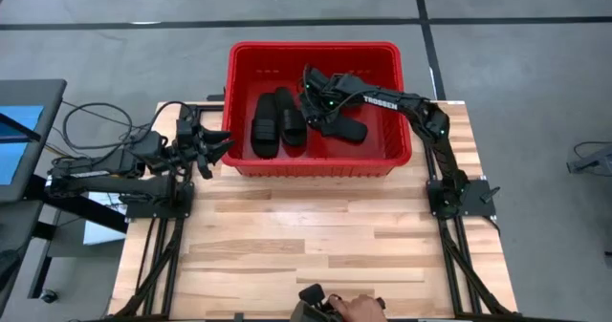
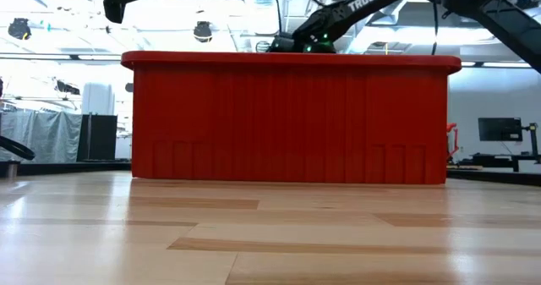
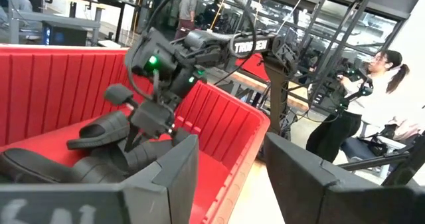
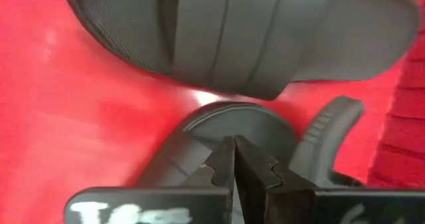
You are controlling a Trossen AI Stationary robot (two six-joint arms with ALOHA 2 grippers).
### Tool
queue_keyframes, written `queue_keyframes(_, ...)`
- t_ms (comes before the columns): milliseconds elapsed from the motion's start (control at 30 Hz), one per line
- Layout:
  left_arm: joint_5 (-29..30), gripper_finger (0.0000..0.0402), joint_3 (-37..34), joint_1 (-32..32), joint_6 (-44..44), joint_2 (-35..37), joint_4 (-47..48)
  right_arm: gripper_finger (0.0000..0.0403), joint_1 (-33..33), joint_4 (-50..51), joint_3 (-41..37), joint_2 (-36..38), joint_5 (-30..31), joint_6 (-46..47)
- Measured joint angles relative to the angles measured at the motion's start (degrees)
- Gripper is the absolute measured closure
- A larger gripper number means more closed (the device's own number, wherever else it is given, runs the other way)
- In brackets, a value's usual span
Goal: Pick and place slides into bin
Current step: Adjust the slides in the red bin
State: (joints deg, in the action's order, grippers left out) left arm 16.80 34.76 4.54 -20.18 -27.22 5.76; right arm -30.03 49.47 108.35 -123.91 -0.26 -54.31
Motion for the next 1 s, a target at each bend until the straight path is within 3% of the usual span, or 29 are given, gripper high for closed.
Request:
queue_keyframes(300,0.02,0.0239,0.0,0.0,-0.33,0.0,0.01,0.0403,-0.55,-0.64,-0.21,-1.63,0.39,-2.14)
queue_keyframes(633,0.04,0.0239,0.0,0.0,-1.01,0.0,0.0,0.0403,-0.67,0.28,0.08,-7.79,7.45,-4.26)
queue_keyframes(1000,0.02,0.0239,0.0,0.0,-1.14,0.0,0.0,0.0403,1.1,12.79,5.25,-8.05,12.17,-1.17)
